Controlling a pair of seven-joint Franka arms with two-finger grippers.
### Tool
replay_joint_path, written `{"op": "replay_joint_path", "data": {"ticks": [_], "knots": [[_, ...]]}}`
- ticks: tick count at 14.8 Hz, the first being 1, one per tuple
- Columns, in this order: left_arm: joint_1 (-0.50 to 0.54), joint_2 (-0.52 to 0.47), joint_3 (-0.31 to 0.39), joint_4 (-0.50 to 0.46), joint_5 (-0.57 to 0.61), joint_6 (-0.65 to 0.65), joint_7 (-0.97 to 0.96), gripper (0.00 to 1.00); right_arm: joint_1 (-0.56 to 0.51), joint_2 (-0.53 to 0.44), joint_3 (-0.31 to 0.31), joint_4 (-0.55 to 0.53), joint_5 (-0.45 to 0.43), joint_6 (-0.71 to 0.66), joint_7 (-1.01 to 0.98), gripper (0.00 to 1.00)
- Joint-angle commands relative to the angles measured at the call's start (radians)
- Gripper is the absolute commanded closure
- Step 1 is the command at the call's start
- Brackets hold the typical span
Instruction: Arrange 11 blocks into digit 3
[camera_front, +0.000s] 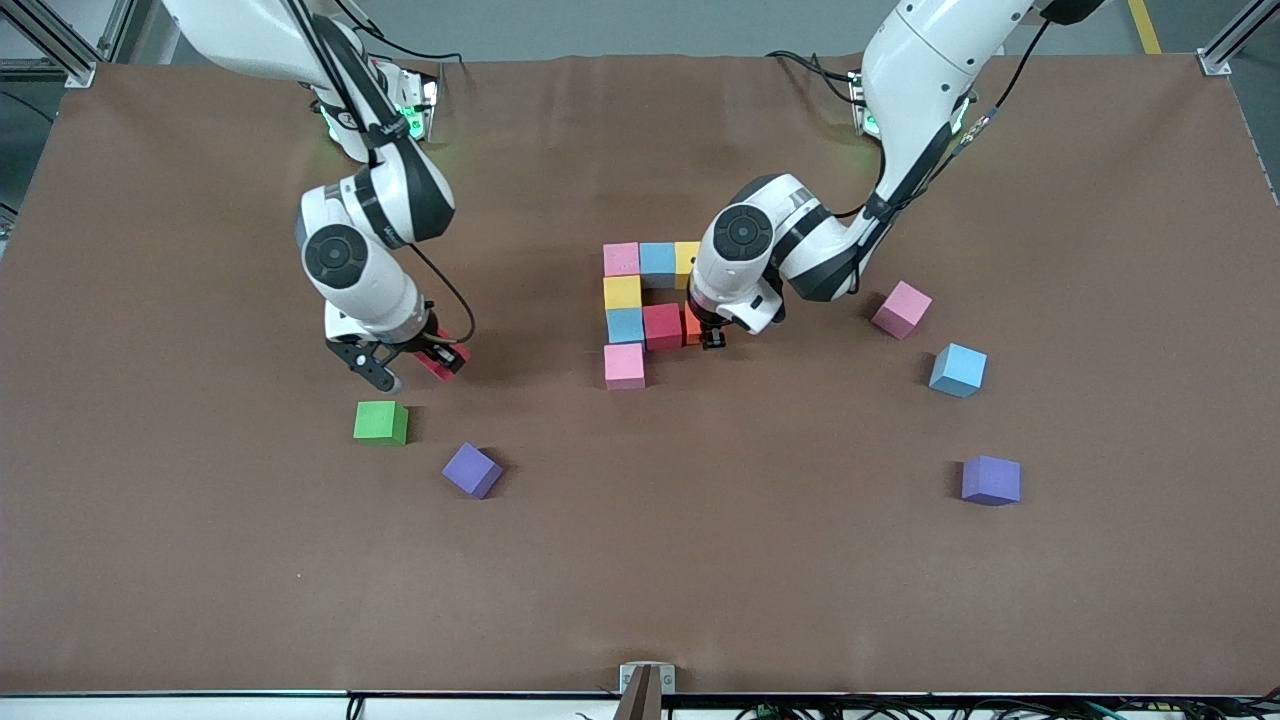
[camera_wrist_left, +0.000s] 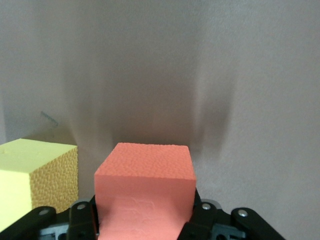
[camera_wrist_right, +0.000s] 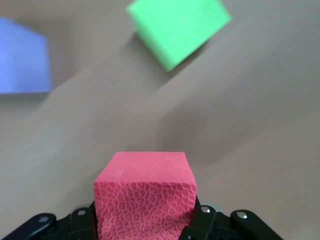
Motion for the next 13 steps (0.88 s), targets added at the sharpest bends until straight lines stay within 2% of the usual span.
{"op": "replay_joint_path", "data": {"ticks": [1,4,7,13], "knots": [[-0.006,0.021,0.004,0.031,0.026,0.007,-0.022,0.7,0.054,0.116,-0.003,0.177,0.0,-0.05,0.011,1.0],[-0.023,0.038,0.007,0.049,0.028,0.007,-0.022,0.7,0.098,0.207,-0.003,0.335,0.0,-0.08,-0.07,1.0],[-0.023,0.045,0.009,0.058,0.057,0.007,-0.022,0.7,0.118,0.286,-0.002,0.467,0.007,-0.109,-0.3,1.0],[-0.022,0.055,0.01,0.06,0.069,0.007,-0.022,0.7,0.193,0.429,0.0,0.669,-0.003,-0.125,-0.603,1.0]]}}
